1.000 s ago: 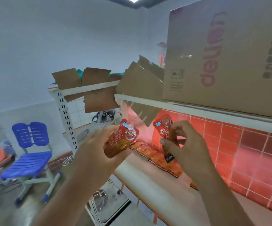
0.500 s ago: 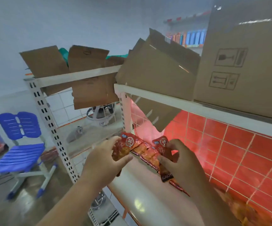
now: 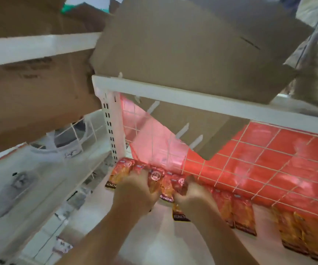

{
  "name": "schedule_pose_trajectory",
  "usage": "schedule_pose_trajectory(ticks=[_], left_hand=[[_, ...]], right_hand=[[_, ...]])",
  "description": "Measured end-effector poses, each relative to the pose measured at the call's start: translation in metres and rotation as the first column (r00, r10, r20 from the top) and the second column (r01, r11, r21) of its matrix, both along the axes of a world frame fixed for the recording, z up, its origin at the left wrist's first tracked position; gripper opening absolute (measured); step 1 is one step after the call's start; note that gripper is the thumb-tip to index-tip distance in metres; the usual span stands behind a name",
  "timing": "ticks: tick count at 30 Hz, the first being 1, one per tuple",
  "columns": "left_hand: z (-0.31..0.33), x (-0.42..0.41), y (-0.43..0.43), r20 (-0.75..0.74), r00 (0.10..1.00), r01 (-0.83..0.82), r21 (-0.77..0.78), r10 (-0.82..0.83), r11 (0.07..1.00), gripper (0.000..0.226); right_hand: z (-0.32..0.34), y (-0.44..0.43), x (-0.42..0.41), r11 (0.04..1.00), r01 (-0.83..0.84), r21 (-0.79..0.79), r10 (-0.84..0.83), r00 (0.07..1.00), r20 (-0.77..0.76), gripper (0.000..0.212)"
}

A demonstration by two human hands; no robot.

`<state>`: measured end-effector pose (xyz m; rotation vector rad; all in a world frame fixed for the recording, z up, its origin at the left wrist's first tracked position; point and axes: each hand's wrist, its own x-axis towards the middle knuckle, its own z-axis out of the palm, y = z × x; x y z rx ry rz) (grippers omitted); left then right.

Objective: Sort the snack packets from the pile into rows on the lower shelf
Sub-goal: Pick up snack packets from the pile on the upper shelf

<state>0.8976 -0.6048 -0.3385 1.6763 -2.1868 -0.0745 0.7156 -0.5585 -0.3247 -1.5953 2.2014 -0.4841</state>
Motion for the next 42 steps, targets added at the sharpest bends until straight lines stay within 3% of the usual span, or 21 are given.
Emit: schedule_pose_trajectory(ticks=[5,13,23,42], left_hand=[[-0.023,-0.004,-0.036,0.029,0.997,0.069,0.113,-0.072,0.991,0.079],[-0.036,-0.014,-0.063,0.009,0.998,0.065,0.180,-0.068,0.981,0.073],[-0.049,-0.005,-0.063,-0.023,0.999,0.049,0.140,-0.046,0.989,0.052],[-0.051,-0.008,-0.069,-0.060,0.995,0.086,0.182,-0.077,0.980,0.060]], right_hand=[[-0.003,-0.032,0.016,0.982,0.152,0.109,-0.153,0.988,-0.001,0.057],[-0.018,-0.059,0.038,0.953,0.277,0.122,-0.287,0.955,0.070,0.057],[-0.031,-0.077,0.045,0.951,0.290,0.107,-0.291,0.957,-0.014,0.045],[-0.041,-0.073,0.044,0.952,0.277,0.131,-0.275,0.961,-0.031,0.057]])
